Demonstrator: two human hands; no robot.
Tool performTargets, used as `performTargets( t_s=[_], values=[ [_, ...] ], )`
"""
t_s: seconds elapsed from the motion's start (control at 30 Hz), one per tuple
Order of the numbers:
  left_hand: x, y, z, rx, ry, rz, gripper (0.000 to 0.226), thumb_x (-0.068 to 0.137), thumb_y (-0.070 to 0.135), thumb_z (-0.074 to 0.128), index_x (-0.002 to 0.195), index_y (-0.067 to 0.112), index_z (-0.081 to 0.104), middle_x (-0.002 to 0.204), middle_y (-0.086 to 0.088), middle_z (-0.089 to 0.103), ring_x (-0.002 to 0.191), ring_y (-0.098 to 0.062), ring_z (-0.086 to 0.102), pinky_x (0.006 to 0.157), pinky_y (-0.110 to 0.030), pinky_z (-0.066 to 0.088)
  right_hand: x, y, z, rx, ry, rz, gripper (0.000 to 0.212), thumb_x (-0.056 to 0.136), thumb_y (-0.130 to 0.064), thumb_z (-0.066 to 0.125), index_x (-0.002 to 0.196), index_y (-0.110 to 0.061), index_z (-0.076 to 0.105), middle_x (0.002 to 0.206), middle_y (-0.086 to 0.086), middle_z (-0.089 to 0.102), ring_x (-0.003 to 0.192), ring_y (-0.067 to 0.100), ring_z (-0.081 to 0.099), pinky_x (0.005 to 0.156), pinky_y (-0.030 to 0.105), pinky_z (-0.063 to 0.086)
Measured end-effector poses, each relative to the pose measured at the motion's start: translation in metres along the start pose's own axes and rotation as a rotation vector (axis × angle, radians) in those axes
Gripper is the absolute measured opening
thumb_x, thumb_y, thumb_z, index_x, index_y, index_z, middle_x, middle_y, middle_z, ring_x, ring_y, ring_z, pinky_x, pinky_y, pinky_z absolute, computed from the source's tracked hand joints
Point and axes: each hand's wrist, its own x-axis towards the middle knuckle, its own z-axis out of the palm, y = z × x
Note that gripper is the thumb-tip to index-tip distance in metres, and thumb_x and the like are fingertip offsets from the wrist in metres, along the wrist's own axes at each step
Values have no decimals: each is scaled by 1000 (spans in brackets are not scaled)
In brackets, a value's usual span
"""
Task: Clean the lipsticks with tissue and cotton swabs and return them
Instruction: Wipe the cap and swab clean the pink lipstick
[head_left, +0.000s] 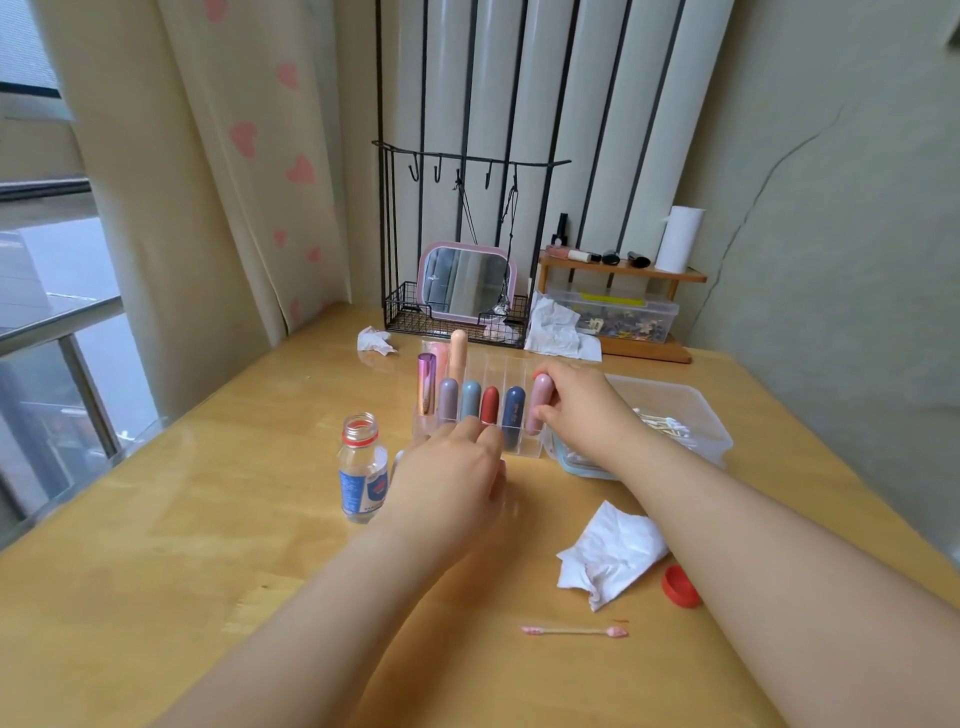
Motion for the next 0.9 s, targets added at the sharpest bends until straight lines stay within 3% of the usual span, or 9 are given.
performTargets(
  t_s=[0.13, 0.23, 0.33, 0.43, 0.53, 0.63, 0.8, 0.9],
  values=[
    [3, -1, 5, -9, -21, -18, 29, 98, 33, 34, 120, 18, 45, 117, 1, 50, 109, -20, 48, 78, -29, 38, 8, 5, 14, -179, 6, -9, 12, 85, -15, 57, 98, -16, 58, 89, -2, 57, 99, 20, 50, 77, 27, 33],
    [6, -2, 8, -29, -26, -29, 27, 97, 34, 36, 117, 18, 47, 114, 1, 51, 107, -20, 49, 80, -30, 40, 11, 8, 17, -297, 27, -24, 17, 88, -26, 57, 104, -22, 61, 101, -3, 57, 110, 21, 41, 88, 31, 26],
    [8, -4, 15, -45, 8, -40, 23, 95, 30, 41, 109, 16, 52, 106, -1, 54, 102, -23, 51, 78, -32, 39, 11, 10, 13, -360, 11, -56, 25, 87, -35, 59, 111, -26, 61, 111, -5, 53, 113, 19, 36, 89, 31, 21],
    [9, -7, 24, -89, 95, -18, 11, 78, 23, 62, 82, 13, 61, 77, -2, 58, 72, -27, 59, 59, -33, 45, 14, 6, 4, -397, -21, -56, 37, 85, -35, 54, 121, -28, 57, 117, -3, 51, 115, 20, 35, 90, 33, 21],
    [10, -10, 34, -73, 178, 11, 11, 67, 24, 59, 68, 14, 56, 63, -1, 54, 56, -25, 55, 47, -31, 43, 25, -7, -10, -312, 43, -54, 49, 86, -28, 50, 135, -26, 47, 129, 0, 49, 124, 23, 34, 101, 36, 23],
    [12, -13, 35, -65, 231, 11, 15, 72, 25, 45, 66, 15, 53, 62, -2, 53, 55, -26, 54, 47, -31, 42, 48, -25, -13, -197, 91, -123, 46, 91, -21, 51, 137, -21, 46, 132, 4, 50, 125, 23, 41, 103, 33, 30],
    [12, -18, 36, -31, 287, -1, 21, 73, 25, 39, 68, 14, 56, 62, -2, 54, 56, -27, 55, 52, -33, 47, 88, -47, 9, -218, -79, -170, 49, 95, -22, 53, 142, -18, 39, 139, 9, 46, 126, 25, 44, 99, 32, 36],
    [12, -20, 39, -28, 282, -10, 31, 74, 27, 38, 80, 12, 64, 66, -2, 56, 60, -27, 57, 53, -34, 48, 102, -50, 21, -247, -112, -164, 41, 93, -19, 52, 134, -17, 48, 129, 10, 54, 117, 27, 50, 95, 35, 42]
  ],
)
